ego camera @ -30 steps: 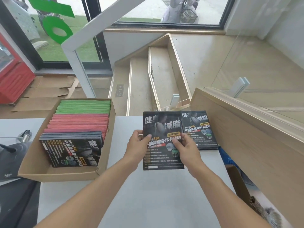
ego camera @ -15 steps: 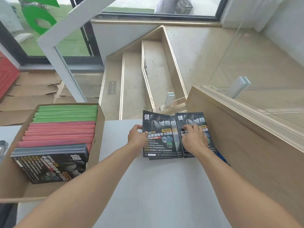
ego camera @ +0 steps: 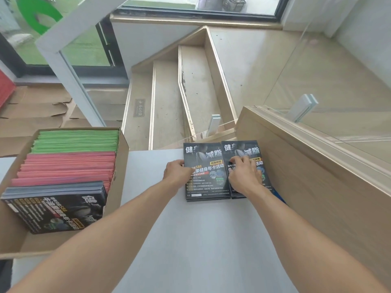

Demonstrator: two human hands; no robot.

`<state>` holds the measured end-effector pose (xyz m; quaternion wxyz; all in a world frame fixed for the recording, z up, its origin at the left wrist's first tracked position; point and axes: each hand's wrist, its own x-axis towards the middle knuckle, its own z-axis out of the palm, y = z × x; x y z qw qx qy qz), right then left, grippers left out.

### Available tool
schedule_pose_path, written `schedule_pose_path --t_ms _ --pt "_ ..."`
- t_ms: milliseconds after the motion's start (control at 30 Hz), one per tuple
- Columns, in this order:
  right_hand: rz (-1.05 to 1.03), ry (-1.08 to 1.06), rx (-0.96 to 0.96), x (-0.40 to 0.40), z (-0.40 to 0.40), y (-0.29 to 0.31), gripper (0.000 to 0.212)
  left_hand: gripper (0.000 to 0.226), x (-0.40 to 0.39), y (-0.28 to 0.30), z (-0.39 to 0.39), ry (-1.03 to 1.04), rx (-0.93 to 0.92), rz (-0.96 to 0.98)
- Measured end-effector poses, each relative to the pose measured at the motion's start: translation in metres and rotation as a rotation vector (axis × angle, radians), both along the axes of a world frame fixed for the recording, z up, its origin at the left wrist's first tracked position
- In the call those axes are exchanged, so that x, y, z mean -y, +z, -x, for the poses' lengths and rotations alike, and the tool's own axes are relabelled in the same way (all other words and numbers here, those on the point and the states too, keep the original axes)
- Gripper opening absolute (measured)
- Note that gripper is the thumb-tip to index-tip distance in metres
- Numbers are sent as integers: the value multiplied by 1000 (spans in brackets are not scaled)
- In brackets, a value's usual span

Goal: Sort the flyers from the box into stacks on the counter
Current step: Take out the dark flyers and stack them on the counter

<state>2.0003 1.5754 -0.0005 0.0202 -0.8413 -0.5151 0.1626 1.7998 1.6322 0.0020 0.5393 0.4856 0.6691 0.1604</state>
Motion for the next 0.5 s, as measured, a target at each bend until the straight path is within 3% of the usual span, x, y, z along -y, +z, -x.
schedule_pose_path --t_ms 133,333,433,500 --pt "7 6 -11 0 -1 2 44 9 -1 4 0 -50 11 7" --pt "35 14 -13 -1 1 6 46 34 2 5 3 -112 70 19" --pt "7 9 8 1 5 11 46 76 4 4 5 -50 90 43" --pt "-112 6 49 4 12 13 43 84 8 9 4 15 143 78"
